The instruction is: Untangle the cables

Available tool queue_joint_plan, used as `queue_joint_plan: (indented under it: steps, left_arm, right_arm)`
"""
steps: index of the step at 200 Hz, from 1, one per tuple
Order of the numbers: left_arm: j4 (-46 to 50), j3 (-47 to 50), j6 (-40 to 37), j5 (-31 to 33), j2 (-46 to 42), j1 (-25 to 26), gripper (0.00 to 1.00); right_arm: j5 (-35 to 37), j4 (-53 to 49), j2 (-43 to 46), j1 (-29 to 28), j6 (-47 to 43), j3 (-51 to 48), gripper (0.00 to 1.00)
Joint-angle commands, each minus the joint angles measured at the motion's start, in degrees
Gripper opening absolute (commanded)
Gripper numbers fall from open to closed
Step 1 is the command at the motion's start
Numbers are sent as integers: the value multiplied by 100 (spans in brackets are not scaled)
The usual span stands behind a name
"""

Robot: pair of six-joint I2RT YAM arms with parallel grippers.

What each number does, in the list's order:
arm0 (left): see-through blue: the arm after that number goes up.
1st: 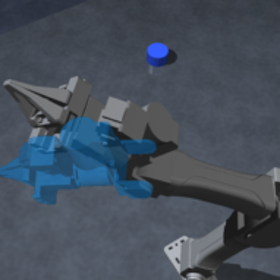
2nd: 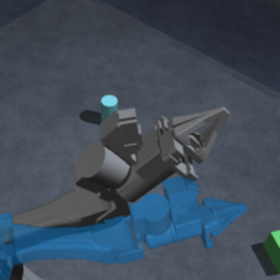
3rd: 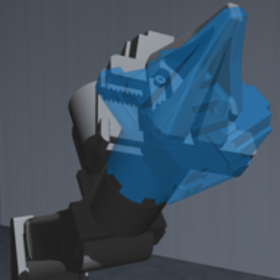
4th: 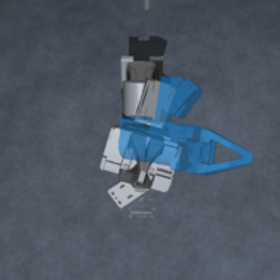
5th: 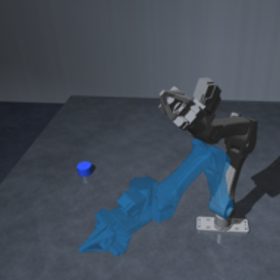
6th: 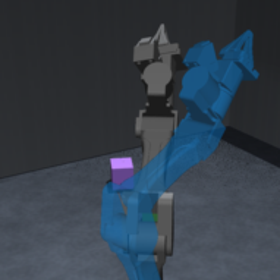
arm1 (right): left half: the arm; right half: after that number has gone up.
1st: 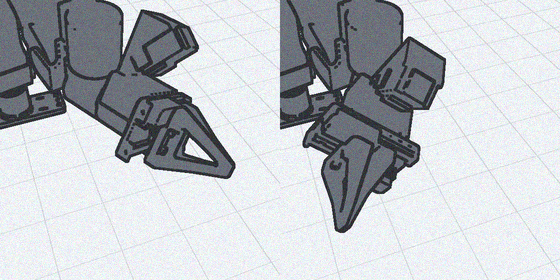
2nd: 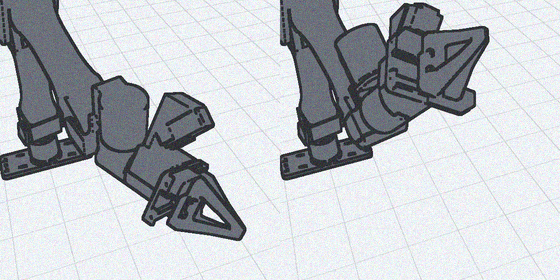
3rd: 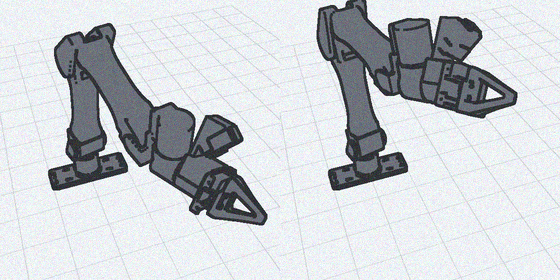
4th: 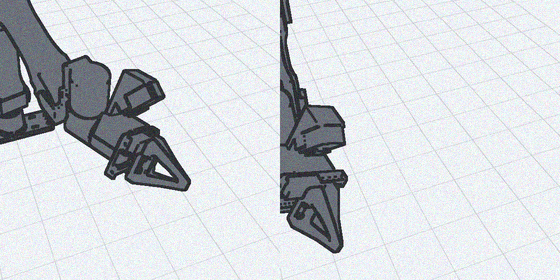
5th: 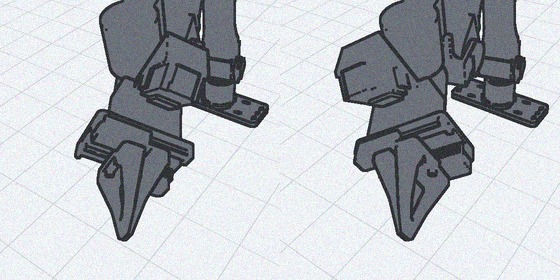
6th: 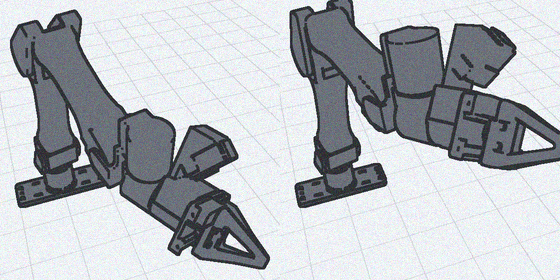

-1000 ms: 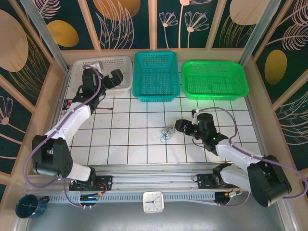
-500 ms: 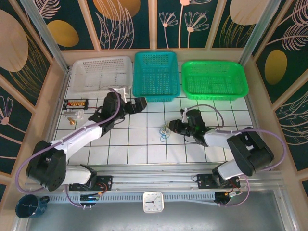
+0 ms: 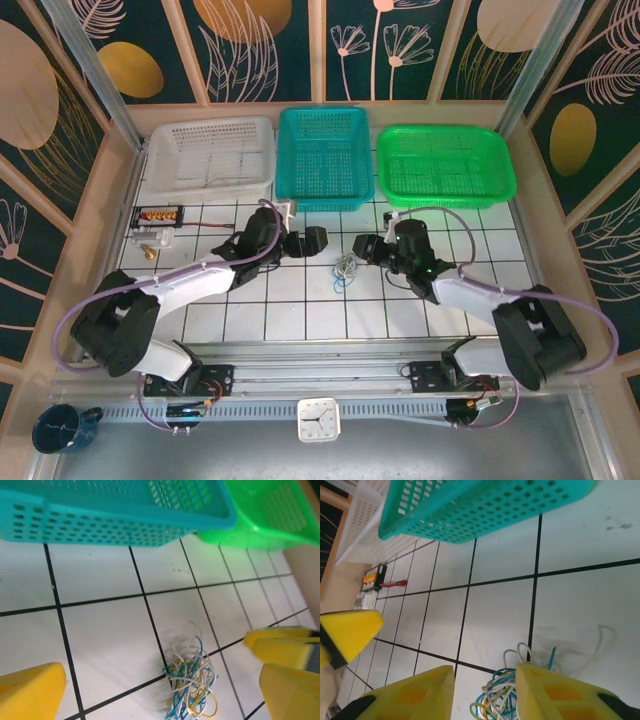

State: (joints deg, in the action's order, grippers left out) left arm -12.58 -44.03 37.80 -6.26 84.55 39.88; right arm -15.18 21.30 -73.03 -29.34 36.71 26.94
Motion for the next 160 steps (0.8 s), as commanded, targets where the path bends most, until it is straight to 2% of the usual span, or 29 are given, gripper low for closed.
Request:
queue_joint_plan:
  steps: [1,30,56,81,124,160]
  left_arm:
    - [341,-447,-486,195,312,267,98]
    - [823,-1040,-923,301,859,594,98]
    - [1227,-1727,-1258,533,1419,869,99]
    - [1401,-2126,-1402,654,1985,959,99]
    - [1421,-2208,-1600,597,2337,961,98]
    - [1459,-2037,-1592,940,2365,960,92]
  right_arm:
    - [488,-524,432,57,-168,-221,38]
    - [611,-896,768,159,-282,-294,40]
    - [621,-1002,870,249,-299,-338,48]
    - [604,-1018,875,277,-257,-349,51]
    - [507,-912,936,264,-116,-515,51]
    - [313,-692,964,97,24,-637,49]
